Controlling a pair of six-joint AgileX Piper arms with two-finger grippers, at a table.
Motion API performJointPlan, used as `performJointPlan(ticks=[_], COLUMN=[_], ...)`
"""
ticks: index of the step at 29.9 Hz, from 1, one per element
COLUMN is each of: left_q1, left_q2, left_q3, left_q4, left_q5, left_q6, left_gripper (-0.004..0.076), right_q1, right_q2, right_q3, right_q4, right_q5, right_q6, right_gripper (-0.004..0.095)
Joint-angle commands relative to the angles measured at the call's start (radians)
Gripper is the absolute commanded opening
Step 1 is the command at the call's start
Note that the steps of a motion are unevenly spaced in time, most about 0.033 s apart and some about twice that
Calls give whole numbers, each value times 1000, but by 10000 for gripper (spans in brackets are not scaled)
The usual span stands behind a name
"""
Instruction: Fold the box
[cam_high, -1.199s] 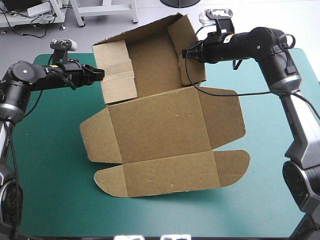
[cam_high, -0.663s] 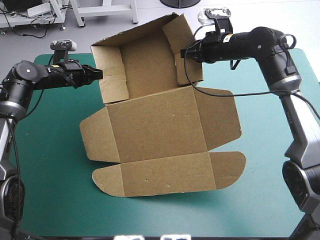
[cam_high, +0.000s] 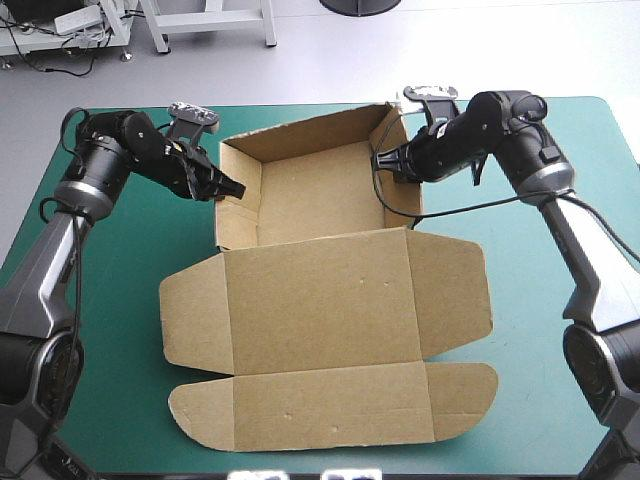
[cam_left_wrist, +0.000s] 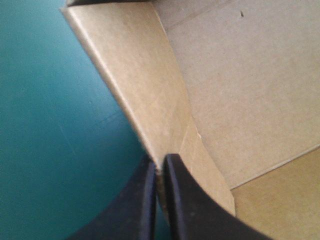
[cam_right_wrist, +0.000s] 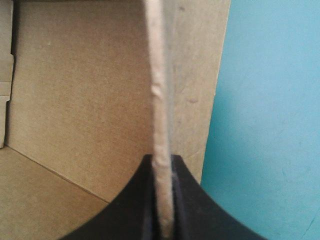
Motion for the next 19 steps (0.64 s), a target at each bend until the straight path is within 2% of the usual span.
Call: performJointPlan(ticks=[1,8,19], left_q1=[-1,-1,-1], left_q2=[-1,58,126], left_q3=[-29,-29,-29], left_q4=[70,74,68], left_q5=[-19,-12,5], left_q6=[-28,-103,-255], left_gripper=[-6,-6,-6], right_q1=[-1,-1,-1], right_q2=[-44,26,119], right_q3=[70,182,184], right_q4=[2,53,94], right_q5=[-75,-150,-166], right_q6=[-30,-73,-120], right_gripper=[-18,-19,-19])
